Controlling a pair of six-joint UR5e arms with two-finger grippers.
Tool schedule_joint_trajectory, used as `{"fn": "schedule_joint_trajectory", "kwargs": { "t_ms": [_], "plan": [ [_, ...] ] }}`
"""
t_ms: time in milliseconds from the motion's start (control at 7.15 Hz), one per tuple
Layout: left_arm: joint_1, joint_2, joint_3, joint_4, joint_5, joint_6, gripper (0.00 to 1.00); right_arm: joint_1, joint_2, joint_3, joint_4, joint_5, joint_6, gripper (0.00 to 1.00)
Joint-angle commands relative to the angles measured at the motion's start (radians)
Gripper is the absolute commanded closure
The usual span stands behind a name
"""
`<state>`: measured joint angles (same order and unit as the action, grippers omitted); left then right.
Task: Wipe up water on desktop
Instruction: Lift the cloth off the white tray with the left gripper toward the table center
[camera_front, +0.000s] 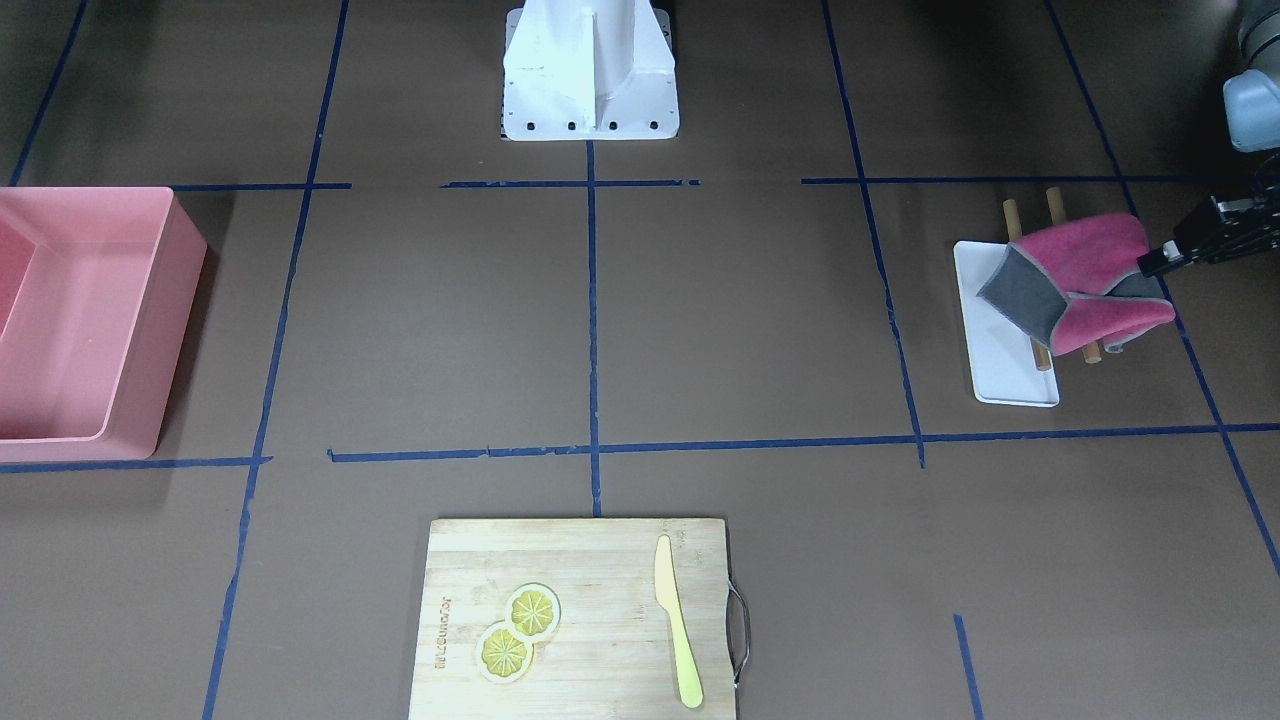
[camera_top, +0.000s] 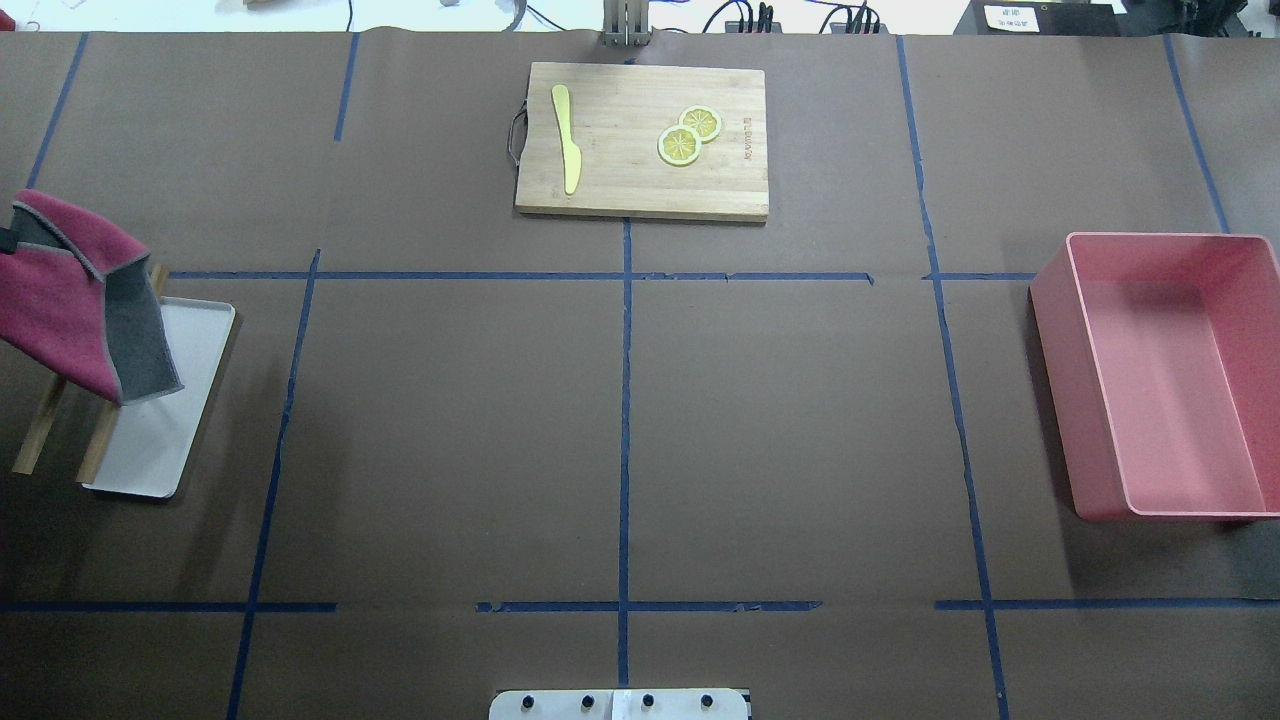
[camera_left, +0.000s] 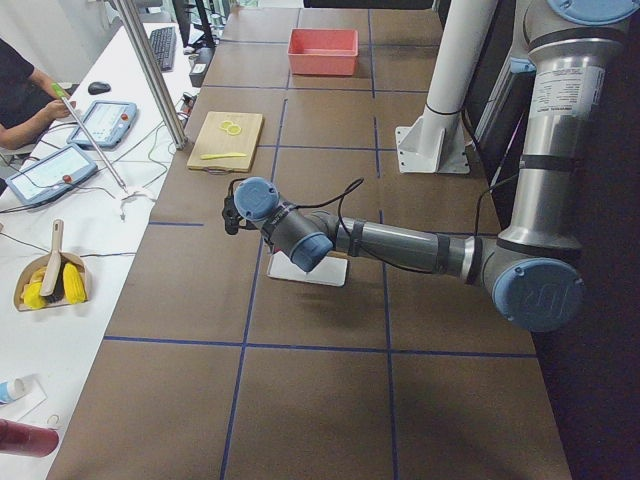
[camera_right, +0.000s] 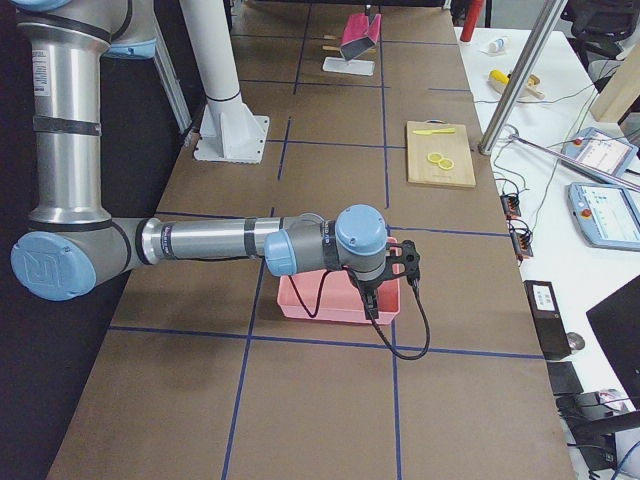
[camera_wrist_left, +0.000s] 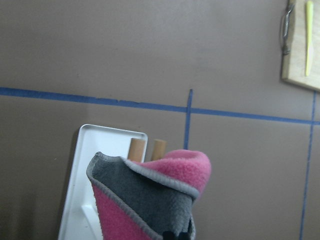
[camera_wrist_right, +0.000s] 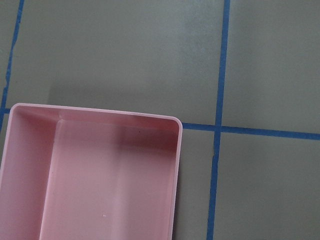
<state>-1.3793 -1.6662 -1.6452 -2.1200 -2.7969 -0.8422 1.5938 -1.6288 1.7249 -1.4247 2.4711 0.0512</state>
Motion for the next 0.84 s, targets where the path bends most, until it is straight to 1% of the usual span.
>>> {"fn": "schedule_joint_trajectory", "kwargs": {
  "t_ms": [0,140,280,419,559,699],
  "plan": [
    [0.002,-0.155,0.007,0.023,0.061,-0.214,1.0,-0.018,0.018,0.021,0.02,0.02,0.062,0.0],
    [0.017,-0.231,0.018,0.043,0.11,-0.307,1.0,-0.073,0.027,0.074,0.023,0.02,0.175,0.0],
    [0.052,-0.294,0.016,0.075,0.169,-0.419,1.0,-0.125,0.07,0.135,0.023,0.014,0.262,0.0],
    [0.101,-0.323,0.013,0.074,0.239,-0.543,1.0,-0.2,0.146,0.171,0.023,-0.047,0.33,0.0],
    [0.155,-0.355,0.004,0.074,0.32,-0.649,1.0,-0.312,0.208,0.227,0.023,-0.183,0.431,0.0],
    [0.196,-0.369,-0.005,0.066,0.38,-0.723,1.0,-0.401,0.286,0.255,0.023,-0.239,0.593,0.0]
  ]
}}
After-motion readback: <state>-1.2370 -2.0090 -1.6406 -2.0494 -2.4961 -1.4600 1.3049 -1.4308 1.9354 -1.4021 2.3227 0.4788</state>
